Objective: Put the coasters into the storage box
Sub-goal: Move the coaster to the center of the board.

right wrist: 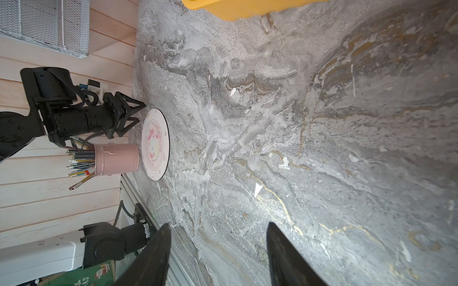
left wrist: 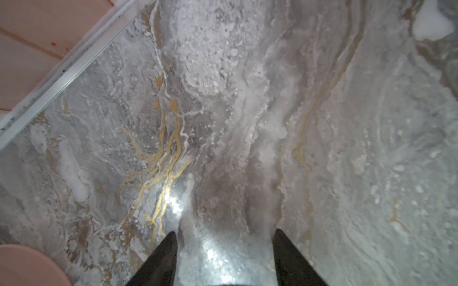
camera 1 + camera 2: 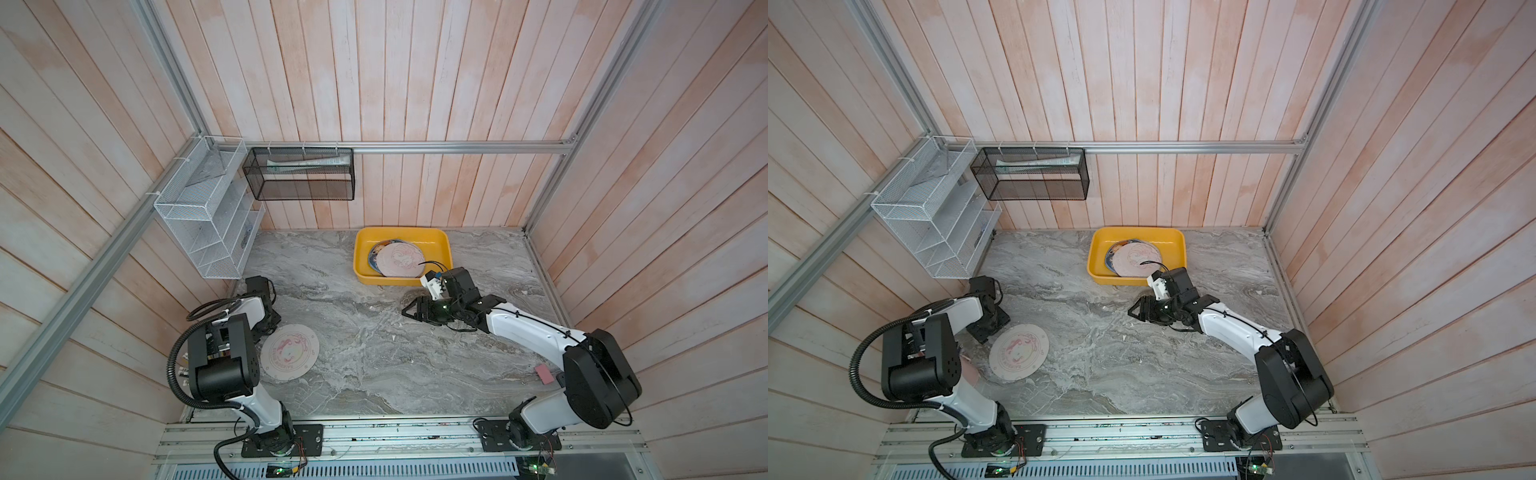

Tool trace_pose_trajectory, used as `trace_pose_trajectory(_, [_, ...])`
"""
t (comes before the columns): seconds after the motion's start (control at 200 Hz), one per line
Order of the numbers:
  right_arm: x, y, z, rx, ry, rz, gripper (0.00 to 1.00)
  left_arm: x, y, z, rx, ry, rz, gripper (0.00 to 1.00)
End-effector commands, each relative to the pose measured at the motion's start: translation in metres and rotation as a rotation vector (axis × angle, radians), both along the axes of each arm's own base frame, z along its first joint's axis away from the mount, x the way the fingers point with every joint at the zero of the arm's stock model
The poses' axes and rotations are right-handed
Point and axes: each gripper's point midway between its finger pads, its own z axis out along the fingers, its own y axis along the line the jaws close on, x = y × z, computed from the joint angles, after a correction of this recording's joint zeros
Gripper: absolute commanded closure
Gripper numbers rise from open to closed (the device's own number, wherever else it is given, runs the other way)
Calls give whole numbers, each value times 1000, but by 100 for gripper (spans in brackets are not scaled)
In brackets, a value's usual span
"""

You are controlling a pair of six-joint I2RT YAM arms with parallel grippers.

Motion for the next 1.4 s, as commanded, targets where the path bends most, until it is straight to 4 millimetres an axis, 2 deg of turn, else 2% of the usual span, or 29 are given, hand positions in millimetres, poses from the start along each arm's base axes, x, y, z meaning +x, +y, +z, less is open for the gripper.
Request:
trace_pose_trajectory(0.0, [-1,1,8,2,-17,14,38,-20,-17,-27,-97,79,-13,41])
trace_pose_trajectory(0.26, [-2,-3,6,2,-15,5,38,-40,-52,-29,-166,116,-79,42])
trace_pose_trajectory(0.49, [-2,-3,4,3,-14,2,38,-52,-103,-39,-266,140,-147,42])
trace_pose_trajectory(0.63, [-3,-5,4,1,-14,-2,38,-50,-135,-37,-308,132,-187,42])
trace_pose_trajectory(0.815, [-4,-6,1,-3,-6,-5,38,-43,-186,-30,-378,116,-275,42])
trace_pose_trajectory(0.895, [-3,-6,1,-3,-8,-8,38,-39,-201,-25,-395,105,-312,42])
trace_pose_trajectory(0.97, [-3,-6,3,-1,-10,-8,38,-33,-199,-12,-356,80,-335,40])
trace_pose_trajectory(1.02, [-3,-6,3,-1,-10,-8,38,-29,-189,1,-295,53,-340,38])
trace_pose_trajectory(1.135, [-5,-7,1,-4,-8,-7,38,-33,-170,26,-195,34,-361,25])
trace_pose_trajectory(1.225, [-6,-8,0,-7,-6,-2,38,-52,-152,28,-144,87,-345,15])
trace_pose_trajectory(1.341, [-6,-8,0,-4,-7,-5,38,-78,-128,20,-152,114,-273,1])
trace_pose_trajectory(1.396, [-7,-7,0,-1,-7,-5,37,-77,-125,24,-144,80,-264,0])
